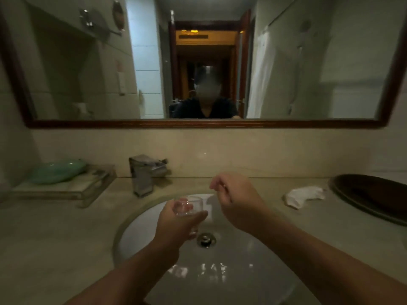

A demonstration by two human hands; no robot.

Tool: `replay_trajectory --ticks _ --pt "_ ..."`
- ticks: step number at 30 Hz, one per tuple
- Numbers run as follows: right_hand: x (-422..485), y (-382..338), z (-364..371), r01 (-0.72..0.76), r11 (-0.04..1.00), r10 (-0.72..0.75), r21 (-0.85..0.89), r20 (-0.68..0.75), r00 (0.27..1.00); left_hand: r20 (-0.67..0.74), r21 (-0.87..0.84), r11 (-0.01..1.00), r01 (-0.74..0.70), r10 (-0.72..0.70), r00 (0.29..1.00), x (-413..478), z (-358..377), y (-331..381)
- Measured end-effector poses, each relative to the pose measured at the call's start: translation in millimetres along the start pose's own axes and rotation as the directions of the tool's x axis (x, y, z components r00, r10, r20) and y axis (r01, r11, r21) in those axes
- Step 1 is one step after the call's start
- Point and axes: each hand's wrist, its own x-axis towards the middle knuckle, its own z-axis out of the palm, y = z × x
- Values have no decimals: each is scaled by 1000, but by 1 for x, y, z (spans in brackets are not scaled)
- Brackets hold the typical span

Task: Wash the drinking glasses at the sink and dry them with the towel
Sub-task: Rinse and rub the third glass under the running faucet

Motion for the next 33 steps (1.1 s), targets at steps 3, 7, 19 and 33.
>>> replay_trajectory --ticks 3,7,19,33 --pt "23 21 47 -162 986 164 -27 204 965 -85 -28 999 26 -28 996 23 -36 -8" --pt "60 20 86 -220 975 207 34 221 953 -8 7 999 -37 38 999 56 -63 -17" --pt "170 0 165 -172 973 164 155 64 984 70 -88 994 -64 70 995 85 -69 -16" --pt "179 6 169 -396 820 331 412 223 917 67 -124 992 16 -7 998 97 -69 -24"
